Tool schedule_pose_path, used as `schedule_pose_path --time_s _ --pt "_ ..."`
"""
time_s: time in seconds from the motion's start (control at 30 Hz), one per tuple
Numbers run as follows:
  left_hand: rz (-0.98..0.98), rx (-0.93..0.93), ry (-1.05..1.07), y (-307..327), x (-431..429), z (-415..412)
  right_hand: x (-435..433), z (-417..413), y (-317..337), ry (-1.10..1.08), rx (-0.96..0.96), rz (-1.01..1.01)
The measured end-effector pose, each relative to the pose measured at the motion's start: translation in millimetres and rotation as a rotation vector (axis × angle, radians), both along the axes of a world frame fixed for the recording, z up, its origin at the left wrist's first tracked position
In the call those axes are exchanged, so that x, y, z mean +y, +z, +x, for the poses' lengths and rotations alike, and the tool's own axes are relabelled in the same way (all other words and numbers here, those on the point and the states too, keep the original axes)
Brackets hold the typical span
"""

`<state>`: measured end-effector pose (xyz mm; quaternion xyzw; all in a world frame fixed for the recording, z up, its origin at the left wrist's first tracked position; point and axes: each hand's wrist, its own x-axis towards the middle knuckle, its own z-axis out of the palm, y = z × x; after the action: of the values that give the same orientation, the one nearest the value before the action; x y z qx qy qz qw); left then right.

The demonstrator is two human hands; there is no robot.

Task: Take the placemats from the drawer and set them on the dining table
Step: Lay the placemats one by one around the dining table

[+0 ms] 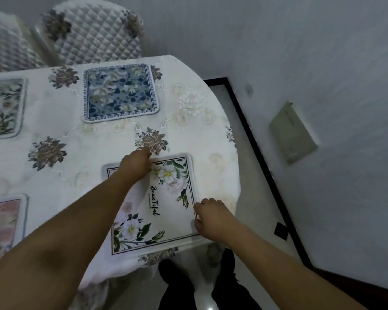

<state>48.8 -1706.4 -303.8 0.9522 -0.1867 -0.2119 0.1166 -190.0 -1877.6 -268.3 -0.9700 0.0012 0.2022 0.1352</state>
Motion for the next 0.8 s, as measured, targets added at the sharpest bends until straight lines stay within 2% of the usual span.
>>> schedule_pose_path --time_s 0.13,0.33,0.4,0.5,0.57,0.67,0.73,0.8 --pt "-0.107 -0.053 -0.005 60.4 15.3 -23.3 0.6 -4.6 10.0 -0.095 0.056 0.17" --pt "-0.305 -0.209 0.203 181.6 70.4 -87.4 16.5 20.2 23.5 -0.193 0.205 0.467" --pt "-0.386 -0.259 0.307 217.3 87.8 -119.5 24.7 34.6 31.3 -0.36 0.308 0.676" --pt "-0.498 -0.337 0.502 259.2 115.7 -176.6 41.7 50.6 52.3 -0.533 0.527 1.116" --pt "-0.595 -0.38 0.634 277.7 133.5 -211.8 58.2 55.8 60.7 -0.504 0.602 1.287" --pt "-0.706 -0.485 0.845 298.7 168.8 -269.6 101.5 47.4 81.8 -0.377 0.649 1.408" --pt "-0.764 -0.541 0.955 307.5 193.1 -307.2 133.9 35.7 95.3 -0.304 0.661 1.442" --pt "-0.824 -0.592 1.054 314.4 214.8 -348.2 167.8 19.9 100.9 -0.258 0.682 1.384"
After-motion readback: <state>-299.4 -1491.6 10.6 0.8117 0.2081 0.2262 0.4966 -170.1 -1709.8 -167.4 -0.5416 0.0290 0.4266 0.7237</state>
